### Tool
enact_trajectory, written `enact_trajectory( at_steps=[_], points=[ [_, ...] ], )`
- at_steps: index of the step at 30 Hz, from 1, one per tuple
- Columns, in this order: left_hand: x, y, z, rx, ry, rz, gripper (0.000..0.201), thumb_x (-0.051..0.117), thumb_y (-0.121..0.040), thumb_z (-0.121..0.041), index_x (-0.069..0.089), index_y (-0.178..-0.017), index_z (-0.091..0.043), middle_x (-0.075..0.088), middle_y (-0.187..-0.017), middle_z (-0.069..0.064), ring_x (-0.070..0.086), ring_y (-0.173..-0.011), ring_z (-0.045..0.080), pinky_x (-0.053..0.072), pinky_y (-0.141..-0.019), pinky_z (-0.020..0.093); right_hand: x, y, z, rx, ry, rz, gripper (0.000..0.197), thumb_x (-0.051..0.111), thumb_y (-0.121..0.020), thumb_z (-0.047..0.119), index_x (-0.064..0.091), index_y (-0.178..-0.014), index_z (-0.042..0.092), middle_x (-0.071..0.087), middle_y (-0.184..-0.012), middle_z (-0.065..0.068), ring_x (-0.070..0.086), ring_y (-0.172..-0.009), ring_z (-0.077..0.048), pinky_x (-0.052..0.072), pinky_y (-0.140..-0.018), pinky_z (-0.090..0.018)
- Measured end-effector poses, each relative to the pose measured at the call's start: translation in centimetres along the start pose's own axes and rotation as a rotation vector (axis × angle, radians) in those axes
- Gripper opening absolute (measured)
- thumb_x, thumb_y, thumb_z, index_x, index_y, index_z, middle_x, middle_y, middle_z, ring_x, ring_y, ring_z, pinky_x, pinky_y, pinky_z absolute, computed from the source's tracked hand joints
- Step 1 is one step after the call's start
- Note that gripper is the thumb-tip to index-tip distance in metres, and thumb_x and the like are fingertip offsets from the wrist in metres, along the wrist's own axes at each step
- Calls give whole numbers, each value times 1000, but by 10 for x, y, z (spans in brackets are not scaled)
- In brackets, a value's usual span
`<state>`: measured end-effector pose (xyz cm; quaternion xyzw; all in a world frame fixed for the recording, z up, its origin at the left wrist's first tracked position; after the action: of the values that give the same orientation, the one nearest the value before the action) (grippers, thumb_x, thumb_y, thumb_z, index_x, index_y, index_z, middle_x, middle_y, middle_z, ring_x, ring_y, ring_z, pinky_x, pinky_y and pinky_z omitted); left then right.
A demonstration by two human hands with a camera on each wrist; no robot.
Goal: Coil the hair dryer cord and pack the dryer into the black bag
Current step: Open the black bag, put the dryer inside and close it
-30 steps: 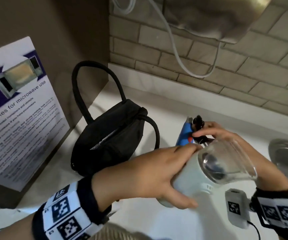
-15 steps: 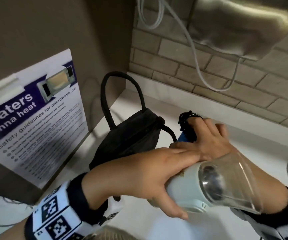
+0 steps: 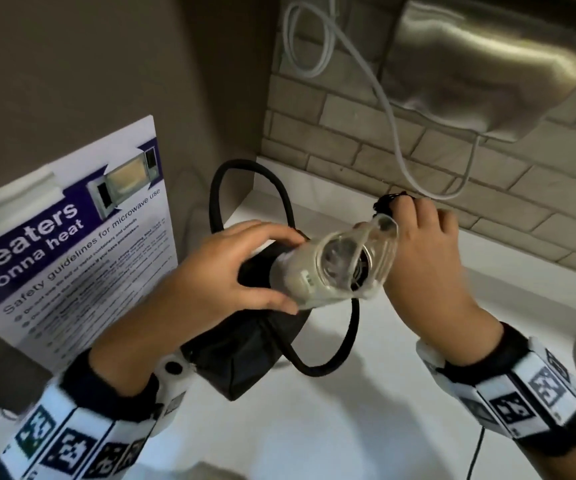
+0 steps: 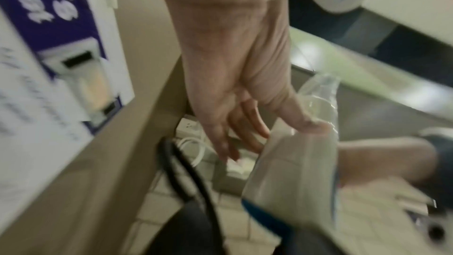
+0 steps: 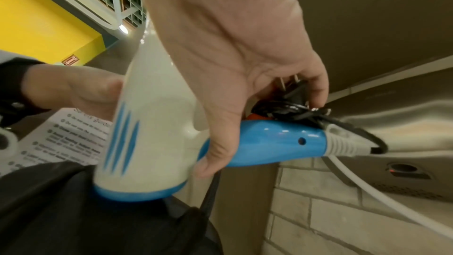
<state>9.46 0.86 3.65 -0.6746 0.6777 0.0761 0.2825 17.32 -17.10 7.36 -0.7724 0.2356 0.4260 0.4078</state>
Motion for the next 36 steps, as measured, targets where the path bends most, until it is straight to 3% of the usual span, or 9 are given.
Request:
enact_trajectory(
  at_steps=[2, 5, 9, 15, 19, 22, 26, 31, 36],
  points=[
    [-1, 4, 25, -56, -236, -75, 64, 78, -60, -53, 53, -118, -45, 51, -124, -29, 44, -120, -6, 33, -94, 8, 3, -6, 3, 37, -39, 40, 32, 42, -68, 20, 61, -84, -1, 55, -80, -24, 54, -72, -40, 43, -65, -48],
    [9, 10, 66, -216, -374, -84, 64, 76, -74, -37, 48, -131, -31, 51, -131, -13, 49, -119, 8, 38, -96, 20, 10, -10, 13, 45, 56, 85, 17, 60, -65, 8, 63, -81, 1, 54, -78, -21, 53, -72, -38, 43, -66, -47],
    [8, 13, 83, -221, -462, -229, 22, 68, -83, -21, 62, -104, -18, 66, -96, -2, 63, -89, 18, 52, -79, 38, 17, -6, 31, -126, 127, 74, 11, 72, -66, 18, 67, -75, 16, 55, -76, -8, 54, -75, -29, 43, -68, -38],
    [-6, 11, 89, -273, -350, -419, 8, 61, -89, -15, 58, -88, -8, 56, -72, 0, 52, -63, 18, 33, -56, 22, 19, 4, 41, -285, 130, 122, 14, 79, -52, 19, 68, -60, 21, 59, -75, -6, 57, -76, -28, 43, -70, -40],
    [-1, 13, 93, -317, -209, -385, 13, 58, -92, -20, 54, -87, -8, 60, -72, 2, 52, -59, 1, 37, -56, 7, 18, -1, 42, -201, 225, 196, 23, 75, -45, 7, 70, -62, 22, 57, -78, -5, 55, -78, -27, 41, -71, -39],
    [4, 12, 98, -351, -118, -347, 17, 58, -92, -25, 53, -87, -9, 63, -76, 7, 54, -63, 9, 38, -56, 10, 12, -6, 44, -148, 229, 180, 39, 52, -44, -1, 72, -67, 24, 55, -78, -6, 54, -77, -27, 42, -70, -38],
    [-3, 16, 105, -381, -93, -371, 18, 57, -92, -26, 52, -87, -10, 62, -78, 9, 51, -64, 7, 38, -59, 8, -1, -16, 32, -63, 261, 116, 23, 69, -66, 12, 74, -80, 30, 56, -83, -5, 54, -81, -28, 41, -73, -38],
    [0, 16, 109, -399, 7, -349, 18, 55, -94, -28, 53, -90, -11, 64, -82, 9, 57, -73, 17, 41, -66, 18, -17, -32, 20, 17, 207, 45, 27, 75, -69, 16, 72, -94, 25, 56, -90, -12, 53, -87, -35, 40, -76, -43],
    [1, 16, 117, -440, 208, -414, 21, 54, -89, -37, 51, -82, -18, 63, -80, 13, 54, -69, 18, 42, -69, 34, 7, -27, 58, -211, 210, 84, 22, 56, -64, 13, 74, -74, 22, 57, -83, -8, 55, -83, -31, 37, -75, -40]
  ],
)
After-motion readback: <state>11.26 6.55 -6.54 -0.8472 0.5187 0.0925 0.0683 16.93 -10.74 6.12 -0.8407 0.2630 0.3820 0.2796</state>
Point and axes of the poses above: each hand's wrist, its own y-axis away from the middle knuckle, its own x-axis out of the palm, z = x × y, the point moved 5 cm from there along -y, towards the middle knuckle
